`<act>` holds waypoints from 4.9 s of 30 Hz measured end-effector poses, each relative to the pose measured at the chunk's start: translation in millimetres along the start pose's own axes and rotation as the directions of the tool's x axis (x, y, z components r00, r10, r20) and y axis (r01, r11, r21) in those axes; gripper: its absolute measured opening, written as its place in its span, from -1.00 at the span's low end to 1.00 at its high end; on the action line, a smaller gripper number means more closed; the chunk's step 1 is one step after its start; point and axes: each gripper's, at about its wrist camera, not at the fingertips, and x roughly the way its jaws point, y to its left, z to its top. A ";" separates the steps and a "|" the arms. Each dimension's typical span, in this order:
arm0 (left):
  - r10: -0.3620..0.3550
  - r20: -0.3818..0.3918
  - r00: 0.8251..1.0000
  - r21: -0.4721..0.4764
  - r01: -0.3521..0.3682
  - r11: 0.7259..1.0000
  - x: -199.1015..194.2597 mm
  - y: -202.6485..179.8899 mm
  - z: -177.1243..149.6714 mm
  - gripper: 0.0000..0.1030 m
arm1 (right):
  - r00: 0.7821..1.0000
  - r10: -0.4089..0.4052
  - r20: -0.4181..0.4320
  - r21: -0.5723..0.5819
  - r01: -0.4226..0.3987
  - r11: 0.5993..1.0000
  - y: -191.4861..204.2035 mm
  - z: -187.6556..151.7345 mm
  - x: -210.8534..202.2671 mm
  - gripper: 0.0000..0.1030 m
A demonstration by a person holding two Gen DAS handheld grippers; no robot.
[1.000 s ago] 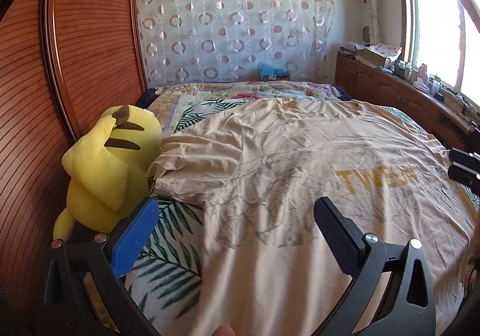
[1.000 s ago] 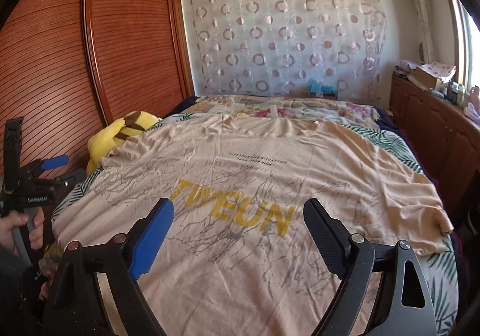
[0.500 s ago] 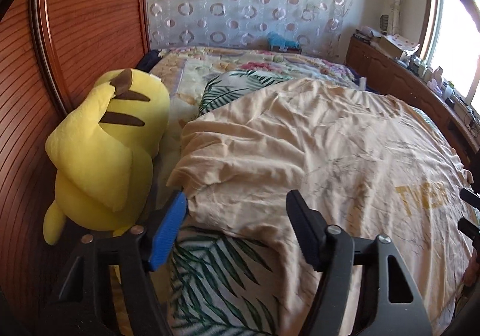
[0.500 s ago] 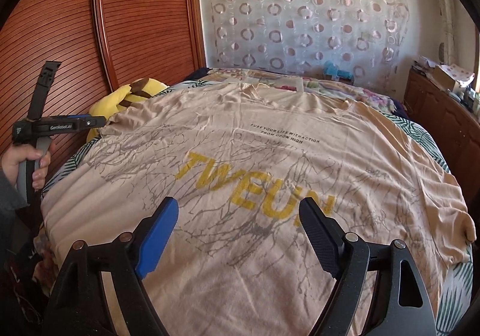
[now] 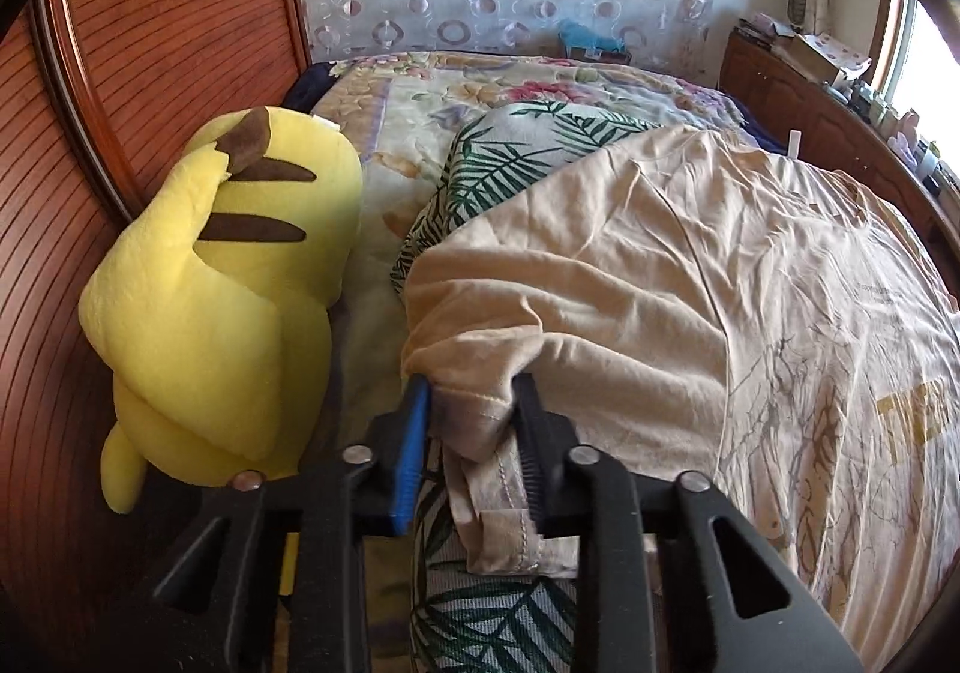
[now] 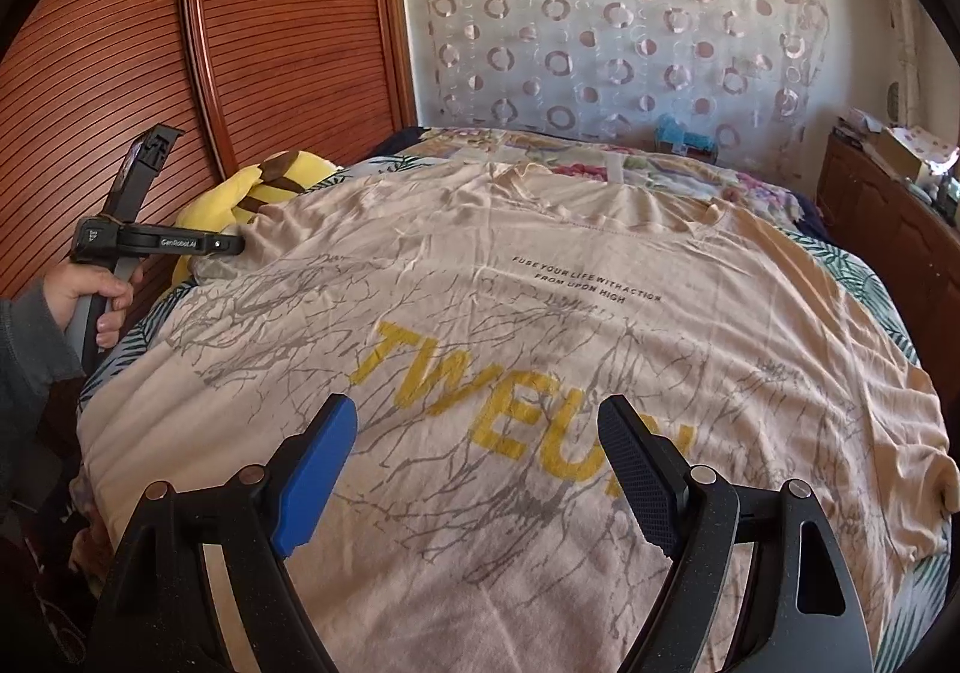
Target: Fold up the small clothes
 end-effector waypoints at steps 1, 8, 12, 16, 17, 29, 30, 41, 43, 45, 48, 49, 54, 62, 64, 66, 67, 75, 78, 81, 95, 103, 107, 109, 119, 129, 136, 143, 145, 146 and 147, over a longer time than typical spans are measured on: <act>-0.002 0.005 1.000 0.019 0.002 1.000 -1.5 -1.6 0.6 -0.60 | 1.000 0.000 -0.004 -0.003 0.000 1.000 -0.5 -0.7 1.3 0.63; 0.044 0.037 0.998 0.121 -0.048 0.991 -11.4 -17.4 12.7 -0.90 | 1.000 -0.008 -0.011 -0.019 0.008 1.000 2.0 -4.5 3.5 0.63; 0.028 0.097 0.995 0.159 -0.044 0.986 -31.5 -34.9 25.9 -0.91 | 1.000 -0.004 -0.015 -0.005 0.004 1.000 0.2 -5.1 7.3 0.63; -0.037 0.134 0.990 0.208 0.009 0.978 -53.5 -65.3 37.4 -0.92 | 1.000 -0.010 -0.012 -0.008 0.010 1.000 1.2 -7.1 6.4 0.60; -0.059 0.137 0.989 0.220 0.028 0.975 -57.8 -74.2 39.6 -0.92 | 1.000 -0.011 -0.011 -0.010 0.011 1.000 1.8 -7.5 6.2 0.59; -0.234 0.156 0.960 0.326 0.173 0.929 -104.6 -131.6 22.4 0.00 | 1.000 0.005 -0.019 0.017 -0.005 1.000 -7.3 -7.7 7.5 0.59; -0.229 0.159 0.960 0.324 0.168 0.931 -104.9 -128.8 19.8 0.22 | 1.000 0.005 -0.019 0.016 -0.005 1.000 -7.9 -8.0 7.5 0.59; -0.114 0.013 0.993 0.150 0.111 0.983 -32.0 -60.6 -19.2 0.49 | 0.999 0.019 -0.037 -0.002 -0.019 1.000 -5.8 -7.2 7.4 0.29; -0.111 -0.003 0.994 0.133 0.111 0.985 -24.0 -54.2 -26.3 0.49 | 0.999 0.019 -0.036 -0.014 -0.020 1.000 -4.8 -5.4 5.5 0.22; -0.119 -0.009 0.993 0.124 0.119 0.985 -19.9 -52.0 -31.1 0.49 | 0.999 0.032 -0.034 -0.023 -0.033 0.999 -3.2 -1.7 4.6 0.21; -0.127 -0.001 0.992 0.119 0.126 0.985 -18.4 -53.4 -35.4 0.49 | 0.999 0.035 -0.014 -0.050 -0.035 0.998 -0.2 7.6 3.8 0.21; -0.128 0.002 0.992 0.117 0.127 0.985 -18.4 -53.3 -36.3 0.50 | 0.999 0.032 -0.001 -0.057 -0.032 0.998 0.5 12.2 3.8 0.20; -0.128 0.007 0.992 0.111 0.127 0.986 -16.9 -50.7 -37.4 0.54 | 0.997 0.051 0.056 -0.125 -0.044 0.991 8.3 40.0 14.7 0.20; -0.126 0.008 0.992 0.104 0.124 0.987 -15.9 -49.2 -37.1 0.58 | 0.984 0.170 -0.044 -0.164 -0.175 0.971 35.3 80.5 79.8 0.09; -0.126 0.008 0.992 0.104 0.124 0.987 -16.0 -49.1 -37.2 0.58 | 0.978 0.194 -0.076 -0.186 -0.205 0.961 44.6 87.5 96.9 -0.04; -0.126 0.008 0.992 0.104 0.124 0.987 -15.9 -49.2 -37.3 0.58 | 0.971 0.212 -0.110 -0.203 -0.231 0.952 54.7 92.9 113.3 -0.19; -0.126 0.008 0.992 0.104 0.124 0.987 -15.9 -49.1 -37.4 0.58 | 0.970 0.211 -0.123 -0.215 -0.234 0.948 59.2 96.1 120.9 -0.20; -0.127 0.009 0.992 0.103 0.125 0.987 -15.5 -48.5 -37.4 0.58 | 0.947 0.213 -0.239 -0.269 -0.275 0.923 82.5 110.4 166.3 -0.53; -0.126 0.009 0.992 0.103 0.125 0.987 -15.5 -48.9 -37.7 0.58 | 0.946 0.197 -0.257 -0.278 -0.267 0.923 86.1 113.5 174.7 -0.89; -0.127 0.009 0.992 0.102 0.126 0.987 -15.5 -48.8 -37.7 0.58 | 0.960 0.199 -0.197 -0.244 -0.244 0.939 72.7 120.4 167.7 -0.93; -0.127 0.009 0.992 0.100 0.126 0.987 -15.1 -48.6 -37.8 0.60 | 0.997 -0.033 -0.074 0.018 0.035 0.999 -4.5 124.0 168.1 -0.80; -0.129 0.011 0.992 0.105 0.127 0.986 -14.9 -48.6 -37.7 0.60 | 0.992 0.063 -0.106 -0.058 -0.070 0.996 18.9 118.5 184.4 0.01; -0.129 0.011 0.992 0.106 0.127 0.986 -15.2 -48.5 -37.6 0.60 | 0.981 -0.005 -0.193 -0.100 -0.014 0.995 20.5 118.6 209.8 0.01; -0.129 0.012 0.992 0.106 0.127 0.986 -14.9 -48.5 -37.7 0.60 | 0.981 -0.034 -0.189 -0.109 0.013 0.994 16.3 117.2 207.1 0.00; -0.130 0.080 0.988 0.097 0.122 0.988 -34.0 -49.1 -33.8 0.61 | 0.982 -0.113 -0.151 -0.061 0.105 0.993 -41.3 89.9 155.7 0.01; -0.317 0.081 0.945 0.105 0.308 0.946 -44.4 -79.9 -17.1 -0.29 | 0.998 -0.009 -0.068 -0.025 0.007 1.000 -30.5 24.1 49.4 0.01; -0.271 0.027 0.962 0.113 0.266 0.957 -17.7 -92.9 -17.4 -0.33 | 0.997 -0.043 -0.061 -0.030 0.041 0.999 -39.6 -41.0 -13.5 0.01; -0.302 0.059 0.951 0.177 0.288 0.941 -31.4 -102.5 -19.4 -0.83 | 0.991 -0.095 -0.090 0.016 0.097 0.995 -63.8 -70.1 -42.9 0.01; -0.305 0.055 0.951 0.193 0.289 0.938 -35.4 -106.4 -19.6 -0.83 | 0.990 -0.108 -0.094 0.021 0.111 0.994 -66.7 -74.1 -47.0 0.01; -0.310 0.048 0.949 0.201 0.295 0.934 -37.7 -108.7 -20.5 -0.83 | 0.991 -0.101 -0.089 0.028 0.104 0.994 -67.5 -75.5 -50.3 0.01; -0.311 0.047 0.949 0.208 0.295 0.932 -39.7 -110.8 -21.0 -0.83 | 0.992 -0.101 -0.082 0.030 0.103 0.994 -66.3 -74.2 -51.3 0.01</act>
